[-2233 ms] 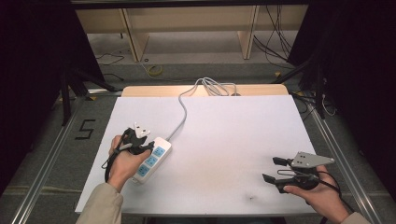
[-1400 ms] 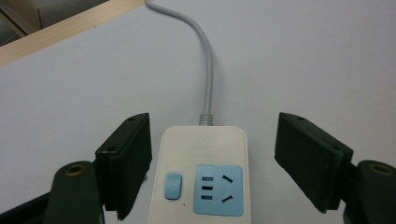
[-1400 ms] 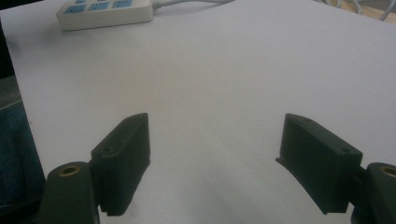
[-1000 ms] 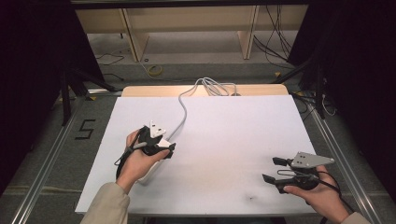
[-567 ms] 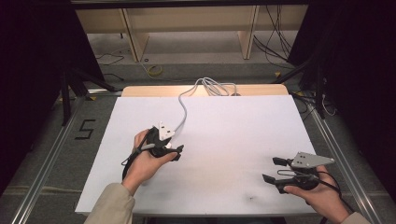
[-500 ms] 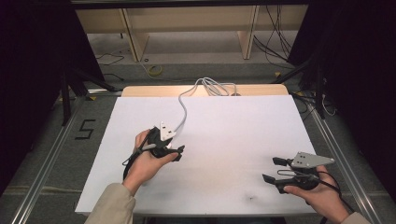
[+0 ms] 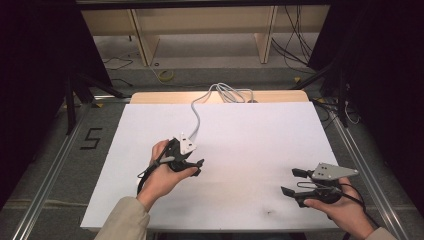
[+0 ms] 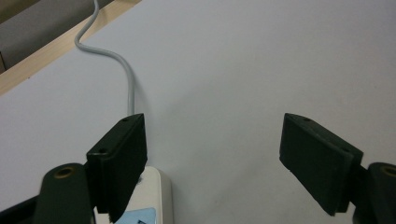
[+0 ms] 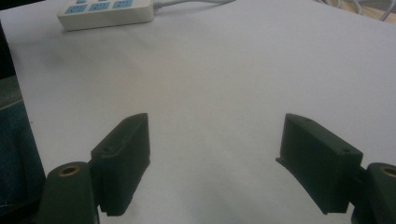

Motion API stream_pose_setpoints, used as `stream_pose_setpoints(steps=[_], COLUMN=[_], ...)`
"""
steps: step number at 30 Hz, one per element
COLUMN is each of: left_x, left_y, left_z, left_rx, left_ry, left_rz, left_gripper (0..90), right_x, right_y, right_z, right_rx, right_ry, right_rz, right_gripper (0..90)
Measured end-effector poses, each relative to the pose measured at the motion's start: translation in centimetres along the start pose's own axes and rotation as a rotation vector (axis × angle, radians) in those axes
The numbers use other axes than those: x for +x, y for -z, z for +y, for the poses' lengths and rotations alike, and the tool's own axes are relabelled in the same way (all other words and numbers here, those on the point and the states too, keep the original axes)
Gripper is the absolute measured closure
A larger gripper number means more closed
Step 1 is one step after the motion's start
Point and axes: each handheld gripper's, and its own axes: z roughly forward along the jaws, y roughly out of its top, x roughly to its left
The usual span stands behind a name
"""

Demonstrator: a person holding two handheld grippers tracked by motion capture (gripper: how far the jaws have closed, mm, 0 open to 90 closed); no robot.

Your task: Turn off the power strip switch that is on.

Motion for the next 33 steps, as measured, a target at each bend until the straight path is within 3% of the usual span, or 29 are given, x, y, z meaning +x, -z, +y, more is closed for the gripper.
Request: stream_pose_setpoints(steps=[20, 30, 33], left_x=[-2.4, -3.5, -3.7], left_y=[-0.3, -0.4, -0.3], left_z=[0.9, 1.0, 0.9], left_rx=[-0.017, -0.041, -0.059], left_ry=[-0.049, -0.08, -0.07], left_rz=[-0.046, -0.091, -0.119], left_gripper=[22.6, 22.1, 22.0], right_x=[0.0, 0.0, 0.0], right_y=[0.0, 0.0, 0.0], right_z=[0.0, 0.0, 0.0], right_rx=[0.0, -0.001, 0.0], right_ry=[0.0, -0.001, -0.006], right_rz=[0.0, 0.001, 0.001], right_gripper=[24.9, 24.9, 24.8])
